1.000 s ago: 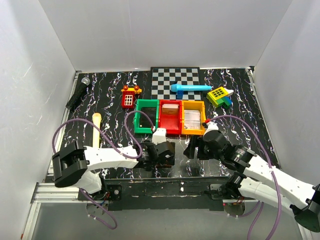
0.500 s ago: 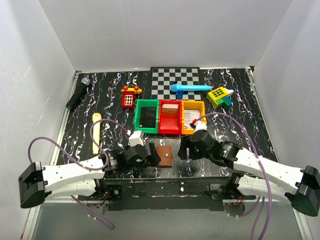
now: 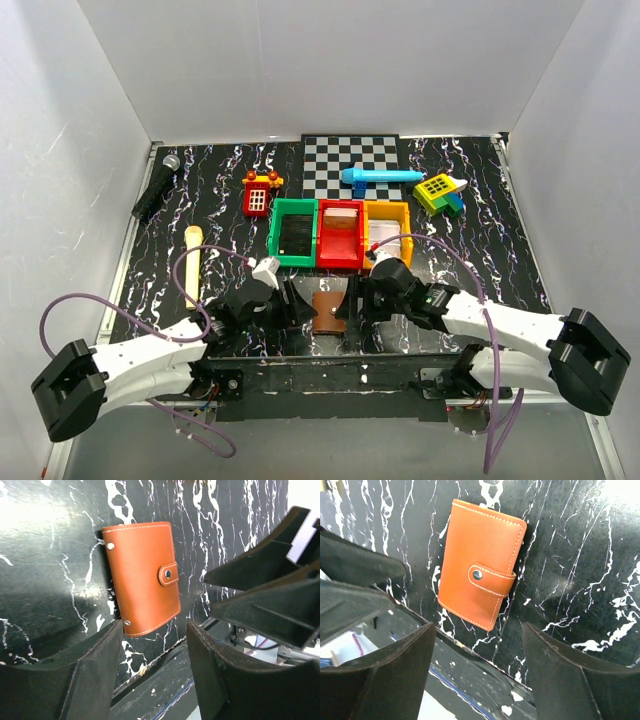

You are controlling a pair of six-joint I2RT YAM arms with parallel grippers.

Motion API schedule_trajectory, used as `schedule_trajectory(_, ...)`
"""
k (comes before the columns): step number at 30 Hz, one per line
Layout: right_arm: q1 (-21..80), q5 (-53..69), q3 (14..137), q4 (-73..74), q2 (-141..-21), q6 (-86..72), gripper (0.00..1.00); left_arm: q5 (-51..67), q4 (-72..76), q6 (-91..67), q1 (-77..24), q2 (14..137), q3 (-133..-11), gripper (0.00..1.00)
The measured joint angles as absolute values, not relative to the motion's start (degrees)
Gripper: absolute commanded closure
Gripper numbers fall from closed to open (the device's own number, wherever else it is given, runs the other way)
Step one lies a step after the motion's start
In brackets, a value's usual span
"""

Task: Take the credit cards out of the card holder
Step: Open the card holder at the center of the board.

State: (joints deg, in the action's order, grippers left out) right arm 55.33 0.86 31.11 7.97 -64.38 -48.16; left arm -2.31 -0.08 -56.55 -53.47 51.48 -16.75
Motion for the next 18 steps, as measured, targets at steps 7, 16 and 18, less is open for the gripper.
schedule_trajectory(7, 53.32, 4.71, 27.35, 0.78, -66.92, -52.25, 0.34, 2.5, 3.86, -54.41, -52.07, 58.57, -17.08, 0.6)
schedule_trajectory(16, 53.21, 6.7, 25.26, -4.47, -70.19, -54.41, 0.41, 2.85, 3.99, -54.02, -51.57, 63.79, -18.59, 0.64)
schedule_trajectory(18, 52.95, 6.87, 25.23, -4.8, -70.63, -54.61, 0.42, 2.83, 4.16, -54.04, -51.53, 64.58, -18.59, 0.65)
